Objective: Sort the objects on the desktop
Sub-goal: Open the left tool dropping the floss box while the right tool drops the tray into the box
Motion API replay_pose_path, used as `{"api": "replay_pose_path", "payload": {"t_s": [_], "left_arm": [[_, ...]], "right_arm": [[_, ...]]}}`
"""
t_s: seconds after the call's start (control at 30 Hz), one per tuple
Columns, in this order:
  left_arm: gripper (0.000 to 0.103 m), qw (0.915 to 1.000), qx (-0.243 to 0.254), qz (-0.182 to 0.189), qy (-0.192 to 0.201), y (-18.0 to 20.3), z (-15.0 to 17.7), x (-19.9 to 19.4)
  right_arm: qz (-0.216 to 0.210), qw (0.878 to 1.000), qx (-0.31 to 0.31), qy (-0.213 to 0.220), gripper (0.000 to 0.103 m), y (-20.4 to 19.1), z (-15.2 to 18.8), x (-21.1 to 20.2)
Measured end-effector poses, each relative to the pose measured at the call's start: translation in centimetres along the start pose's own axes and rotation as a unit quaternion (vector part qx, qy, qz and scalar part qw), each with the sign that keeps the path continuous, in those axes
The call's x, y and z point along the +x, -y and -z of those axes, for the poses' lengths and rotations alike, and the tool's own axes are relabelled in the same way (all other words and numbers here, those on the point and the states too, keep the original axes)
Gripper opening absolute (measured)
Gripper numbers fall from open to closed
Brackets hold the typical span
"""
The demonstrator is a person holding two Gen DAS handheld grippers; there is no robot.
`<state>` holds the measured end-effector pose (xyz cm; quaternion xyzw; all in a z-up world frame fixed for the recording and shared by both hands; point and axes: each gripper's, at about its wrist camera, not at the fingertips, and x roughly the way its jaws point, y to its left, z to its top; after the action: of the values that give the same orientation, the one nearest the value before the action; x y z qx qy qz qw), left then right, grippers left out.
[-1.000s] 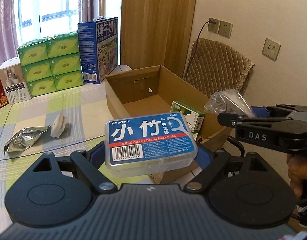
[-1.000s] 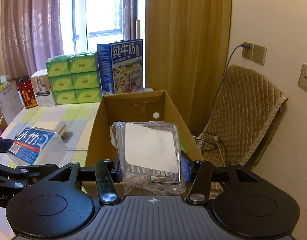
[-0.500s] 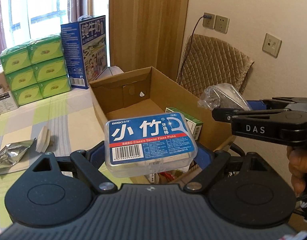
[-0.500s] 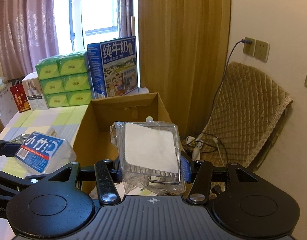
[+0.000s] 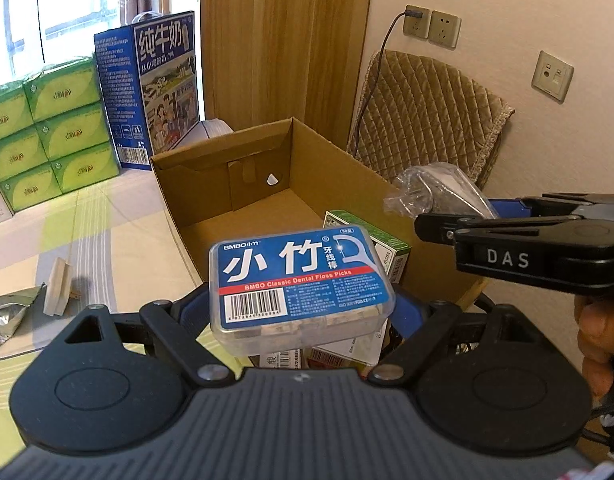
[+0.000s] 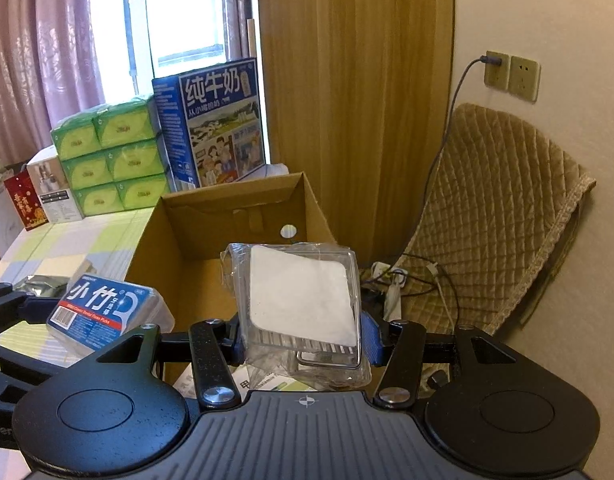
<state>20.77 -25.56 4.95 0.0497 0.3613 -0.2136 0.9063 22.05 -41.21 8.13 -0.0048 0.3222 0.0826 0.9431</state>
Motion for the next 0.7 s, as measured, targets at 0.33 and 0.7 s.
{"api": "replay_pose_path", "payload": {"t_s": [0.33, 0.7], "left_arm": [[0.090, 1.0000, -0.009, 0.001, -0.002, -1.8, 0.2, 0.3], [0.091, 0.9992, -0.038, -0.011, 0.005, -4.0, 2.0, -2.0]], "right_arm": [[0.002, 1.000, 0.002, -0.008, 0.050, -0.1, 0.3, 0.5], [-0.047, 0.999, 0.023, -0.009, 0.055, -1.5, 0.0, 1.2]]}}
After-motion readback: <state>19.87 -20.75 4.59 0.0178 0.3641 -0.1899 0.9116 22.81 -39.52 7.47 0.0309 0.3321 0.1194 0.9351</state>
